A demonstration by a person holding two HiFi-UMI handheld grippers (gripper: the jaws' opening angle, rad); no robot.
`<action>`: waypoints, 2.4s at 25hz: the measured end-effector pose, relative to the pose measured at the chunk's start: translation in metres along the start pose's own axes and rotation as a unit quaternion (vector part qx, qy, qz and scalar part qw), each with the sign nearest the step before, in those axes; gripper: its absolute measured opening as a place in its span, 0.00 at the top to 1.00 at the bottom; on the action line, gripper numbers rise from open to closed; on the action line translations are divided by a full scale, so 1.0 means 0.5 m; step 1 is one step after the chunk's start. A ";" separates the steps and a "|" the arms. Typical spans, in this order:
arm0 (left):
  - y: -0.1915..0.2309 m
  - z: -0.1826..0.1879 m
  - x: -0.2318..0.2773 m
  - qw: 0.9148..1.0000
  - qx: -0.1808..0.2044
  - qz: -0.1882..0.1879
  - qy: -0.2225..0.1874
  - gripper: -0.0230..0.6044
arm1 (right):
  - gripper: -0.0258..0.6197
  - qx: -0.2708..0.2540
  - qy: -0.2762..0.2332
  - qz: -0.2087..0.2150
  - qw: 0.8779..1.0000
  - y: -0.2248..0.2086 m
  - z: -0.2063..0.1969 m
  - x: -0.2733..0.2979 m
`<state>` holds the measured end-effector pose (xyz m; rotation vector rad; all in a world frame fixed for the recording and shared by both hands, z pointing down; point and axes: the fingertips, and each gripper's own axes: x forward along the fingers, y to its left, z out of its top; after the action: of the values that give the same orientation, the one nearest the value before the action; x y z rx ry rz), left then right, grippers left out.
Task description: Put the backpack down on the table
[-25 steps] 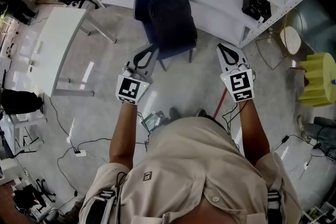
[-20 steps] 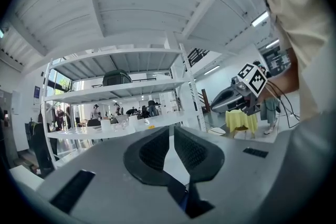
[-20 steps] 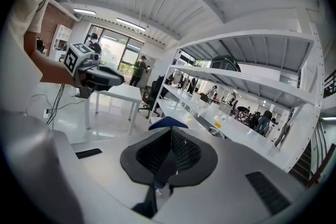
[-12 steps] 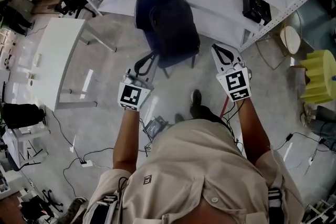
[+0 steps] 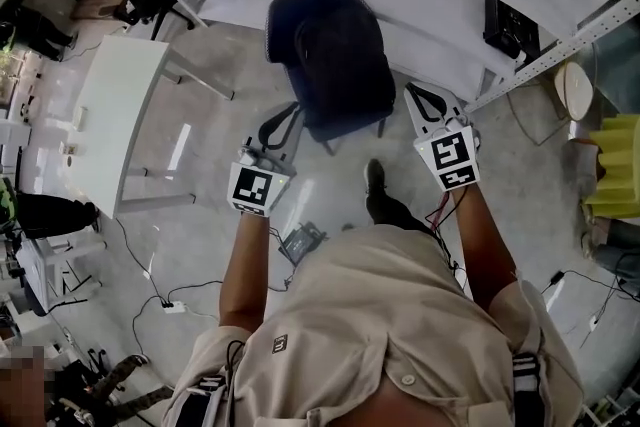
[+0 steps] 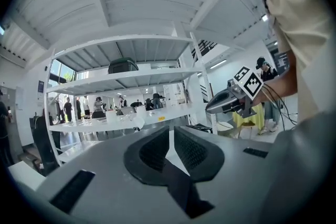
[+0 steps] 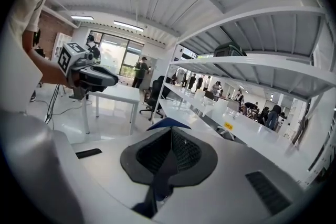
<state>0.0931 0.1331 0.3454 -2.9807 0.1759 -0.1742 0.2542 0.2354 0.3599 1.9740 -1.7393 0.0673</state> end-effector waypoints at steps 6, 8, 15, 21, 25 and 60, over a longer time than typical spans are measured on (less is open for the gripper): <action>0.055 -0.017 0.119 1.000 -0.007 0.014 0.018 0.90 | 0.92 0.010 0.004 0.027 1.000 -0.087 -0.032 0.113; 0.074 -0.022 0.154 0.999 -0.009 0.019 0.024 0.90 | 0.92 0.014 0.005 0.032 0.999 -0.120 -0.036 0.150; 0.128 -0.040 0.256 0.998 -0.019 0.045 0.045 0.90 | 0.92 0.017 -0.006 0.066 0.998 -0.200 -0.039 0.257; 0.170 -0.091 0.315 0.994 -0.037 0.068 0.076 0.90 | 0.92 0.020 -0.008 0.092 0.996 -0.244 -0.061 0.334; 0.196 -0.139 0.339 0.991 -0.045 0.082 0.100 0.90 | 0.92 0.034 -0.008 0.105 0.994 -0.260 -0.084 0.372; 0.390 -0.757 0.521 0.953 -0.191 0.129 0.197 0.60 | 0.60 0.185 0.119 0.152 0.964 -0.191 -0.535 0.805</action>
<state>0.2822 -0.1450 0.7144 -3.2152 0.7165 -0.7864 0.4937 -0.0216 0.7052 1.8231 -1.9546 0.7541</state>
